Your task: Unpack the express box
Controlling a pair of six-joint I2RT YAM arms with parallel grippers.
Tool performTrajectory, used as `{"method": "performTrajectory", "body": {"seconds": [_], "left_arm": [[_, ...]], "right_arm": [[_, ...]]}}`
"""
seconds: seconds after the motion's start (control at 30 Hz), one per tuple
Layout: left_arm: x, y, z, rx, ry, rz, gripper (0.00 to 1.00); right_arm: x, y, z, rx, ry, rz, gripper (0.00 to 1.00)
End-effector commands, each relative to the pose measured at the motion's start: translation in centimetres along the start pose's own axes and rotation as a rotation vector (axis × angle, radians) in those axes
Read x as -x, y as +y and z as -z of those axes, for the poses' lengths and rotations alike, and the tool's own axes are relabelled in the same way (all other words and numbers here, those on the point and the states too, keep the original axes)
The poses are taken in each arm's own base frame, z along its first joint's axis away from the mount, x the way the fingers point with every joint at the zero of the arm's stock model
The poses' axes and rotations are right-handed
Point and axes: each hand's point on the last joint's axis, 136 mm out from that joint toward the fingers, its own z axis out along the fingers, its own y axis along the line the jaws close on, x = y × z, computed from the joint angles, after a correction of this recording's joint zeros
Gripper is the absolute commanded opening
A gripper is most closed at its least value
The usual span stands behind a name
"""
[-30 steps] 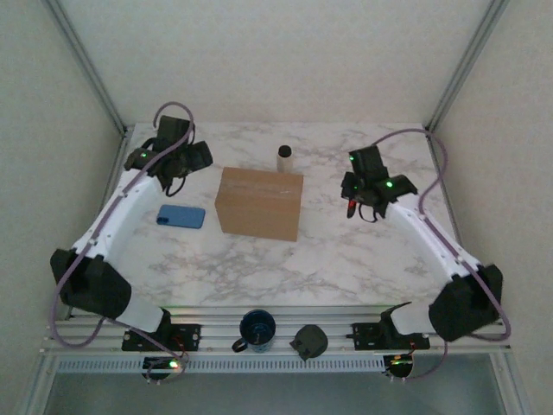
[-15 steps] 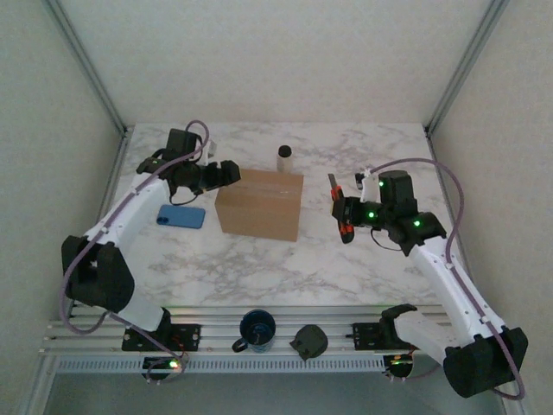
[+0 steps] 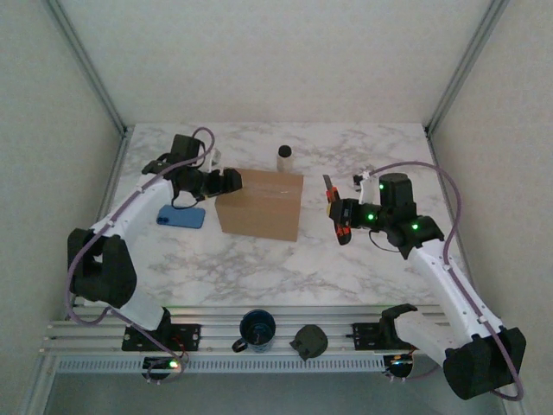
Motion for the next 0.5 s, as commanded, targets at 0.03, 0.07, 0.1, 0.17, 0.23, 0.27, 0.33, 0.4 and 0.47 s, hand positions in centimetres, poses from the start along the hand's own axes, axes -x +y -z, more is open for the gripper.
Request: {"method": "performTrajectory", "body": {"seconds": [0.03,0.07,0.1,0.17,0.23,0.27,0.33,0.4,0.47], "left_arm": [[-0.8,0.9,-1.2,-0.011,0.023,-0.005,0.86],[-0.9,1.0,-1.3,-0.010,0.025,-0.003,0.85],[-1.1,1.2,-1.5,-0.007,0.026,0.001,0.85],[-1.2,1.5,-1.6,-0.003,0.025,0.004,0.84],[-1.4,1.8,-1.8,0.003,0.027,0.006,0.84],[-1.5,1.9,-1.8,0.005,0.028,0.010,0.83],[-1.8,2.1,-2.0,0.005,0.031,0.011,0.83],[-2.1,2.4,-2.1,0.003,0.036,0.015,0.83],[-2.4,2.6,-2.3,0.000,0.040,0.017,0.82]], "right_arm": [[0.4,0.7,-0.5,0.067,-0.013,-0.020,0.00],[0.3,0.7,-0.6,0.072,-0.010,-0.024,0.00],[0.2,0.7,-0.7,0.077,-0.010,-0.029,0.00],[0.1,0.6,-0.9,0.083,-0.003,-0.039,0.00],[0.0,0.5,-1.1,0.086,-0.001,-0.048,0.00],[-0.2,0.4,-1.2,0.085,0.003,-0.057,0.00],[-0.3,0.3,-1.4,0.089,0.009,-0.070,0.00],[-0.5,0.0,-1.8,0.088,0.018,-0.087,0.00],[-0.7,-0.4,-2.3,0.080,0.036,-0.112,0.00]]}}
